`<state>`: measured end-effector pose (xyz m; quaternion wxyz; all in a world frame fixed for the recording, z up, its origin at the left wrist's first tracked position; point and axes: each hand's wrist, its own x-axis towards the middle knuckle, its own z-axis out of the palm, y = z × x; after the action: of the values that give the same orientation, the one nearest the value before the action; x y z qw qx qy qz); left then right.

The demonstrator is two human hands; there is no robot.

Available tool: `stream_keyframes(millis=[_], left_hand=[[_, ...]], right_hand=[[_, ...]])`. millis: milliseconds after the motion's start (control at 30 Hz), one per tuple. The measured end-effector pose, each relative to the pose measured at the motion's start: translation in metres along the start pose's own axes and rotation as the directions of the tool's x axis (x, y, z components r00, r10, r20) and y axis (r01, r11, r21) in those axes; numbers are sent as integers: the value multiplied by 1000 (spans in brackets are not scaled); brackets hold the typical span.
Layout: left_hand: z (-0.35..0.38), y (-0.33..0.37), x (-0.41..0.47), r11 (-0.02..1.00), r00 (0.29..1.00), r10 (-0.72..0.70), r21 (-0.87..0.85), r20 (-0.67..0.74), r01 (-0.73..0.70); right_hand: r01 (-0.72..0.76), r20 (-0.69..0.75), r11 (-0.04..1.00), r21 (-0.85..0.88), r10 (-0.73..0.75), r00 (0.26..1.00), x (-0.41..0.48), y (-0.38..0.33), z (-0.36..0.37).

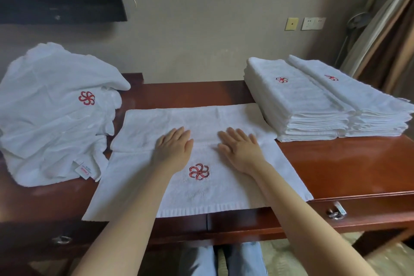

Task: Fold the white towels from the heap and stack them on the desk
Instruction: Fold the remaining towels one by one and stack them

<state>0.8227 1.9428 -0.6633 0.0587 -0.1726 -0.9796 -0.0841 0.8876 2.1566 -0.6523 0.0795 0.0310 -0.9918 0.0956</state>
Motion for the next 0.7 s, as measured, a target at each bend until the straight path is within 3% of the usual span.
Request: stream_keyframes(millis=[100, 167, 267, 333, 467, 567, 633, 700], left_hand=[[2, -1, -1, 1000, 1000, -5, -6, 3, 5], [0, -1, -2, 1000, 1000, -9, -10, 6, 9], [-3, 2, -4, 1000, 1000, -11, -20, -2, 11], [-7, 5, -5, 996, 997, -30, -90, -66, 24], [-21, 0, -5, 978, 982, -77, -207, -170, 40], [-21, -11, -16, 993, 996, -82, -87, -36, 78], [-21, -23, -25, 988, 988, -153, 14, 16, 153], [-24, -36, -32, 962, 962, -271, 42, 45, 269]], right_hand=[[-148, 3, 989, -30, 148, 989, -5, 17, -2], [-170, 4, 985, -31, 170, 985, -7, 16, -4], [-150, -98, 989, -6, 148, 984, -9, 10, -6], [-127, -158, 987, 99, 141, 977, -8, 3, -9], [69, -208, 966, 250, -16, 978, 4, -36, -8], [133, -177, 968, 214, -95, 980, 11, -62, 6], [137, -157, 987, 89, -122, 980, 14, -66, 16], [126, -152, 987, 99, -110, 982, 16, -63, 18]])
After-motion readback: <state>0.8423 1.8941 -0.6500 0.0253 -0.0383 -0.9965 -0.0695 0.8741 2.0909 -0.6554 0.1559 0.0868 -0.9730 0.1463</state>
